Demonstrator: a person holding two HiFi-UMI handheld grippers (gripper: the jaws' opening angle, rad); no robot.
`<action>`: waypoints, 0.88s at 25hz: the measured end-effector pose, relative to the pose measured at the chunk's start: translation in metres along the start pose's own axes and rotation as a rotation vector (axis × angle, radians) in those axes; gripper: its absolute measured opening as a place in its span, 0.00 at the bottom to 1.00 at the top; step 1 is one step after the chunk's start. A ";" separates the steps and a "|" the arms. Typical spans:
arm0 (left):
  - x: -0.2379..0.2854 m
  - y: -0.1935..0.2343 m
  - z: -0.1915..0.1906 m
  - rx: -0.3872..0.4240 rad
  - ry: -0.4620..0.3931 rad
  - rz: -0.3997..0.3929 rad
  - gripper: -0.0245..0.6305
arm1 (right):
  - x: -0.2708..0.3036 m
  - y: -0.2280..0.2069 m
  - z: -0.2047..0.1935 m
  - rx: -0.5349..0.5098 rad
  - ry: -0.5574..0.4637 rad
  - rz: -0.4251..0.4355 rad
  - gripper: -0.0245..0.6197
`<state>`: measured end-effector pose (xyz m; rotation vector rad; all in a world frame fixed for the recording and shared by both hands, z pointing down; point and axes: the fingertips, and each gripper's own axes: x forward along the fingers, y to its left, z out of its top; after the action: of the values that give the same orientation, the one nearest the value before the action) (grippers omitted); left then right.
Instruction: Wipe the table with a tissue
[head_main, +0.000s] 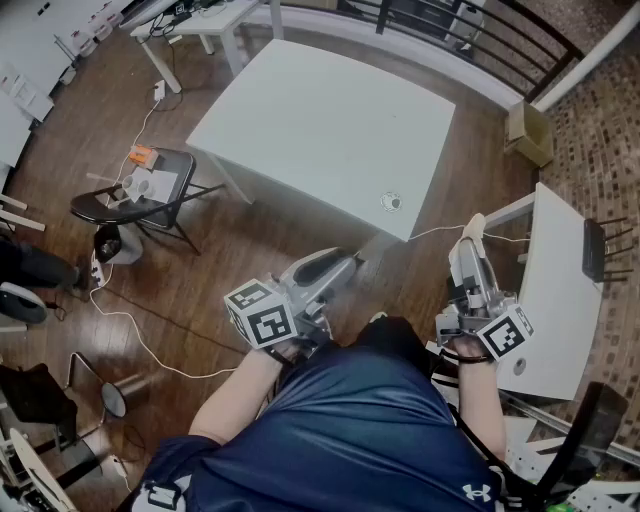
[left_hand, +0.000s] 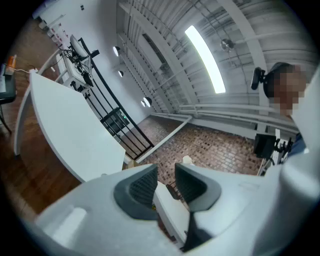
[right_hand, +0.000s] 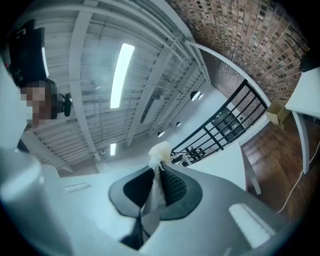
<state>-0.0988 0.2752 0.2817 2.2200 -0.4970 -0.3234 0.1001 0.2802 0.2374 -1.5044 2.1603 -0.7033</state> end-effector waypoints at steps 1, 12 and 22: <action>0.002 0.002 0.001 -0.002 0.003 0.002 0.21 | 0.003 -0.003 -0.001 0.016 0.000 0.010 0.07; 0.081 0.051 0.028 0.013 0.063 0.099 0.21 | 0.070 -0.097 0.017 0.100 0.017 -0.006 0.07; 0.208 0.113 0.075 0.010 0.092 0.191 0.21 | 0.173 -0.196 0.048 0.160 0.138 0.045 0.07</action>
<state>0.0300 0.0639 0.3081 2.1654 -0.6552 -0.1186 0.2152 0.0523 0.3118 -1.3564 2.1719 -0.9655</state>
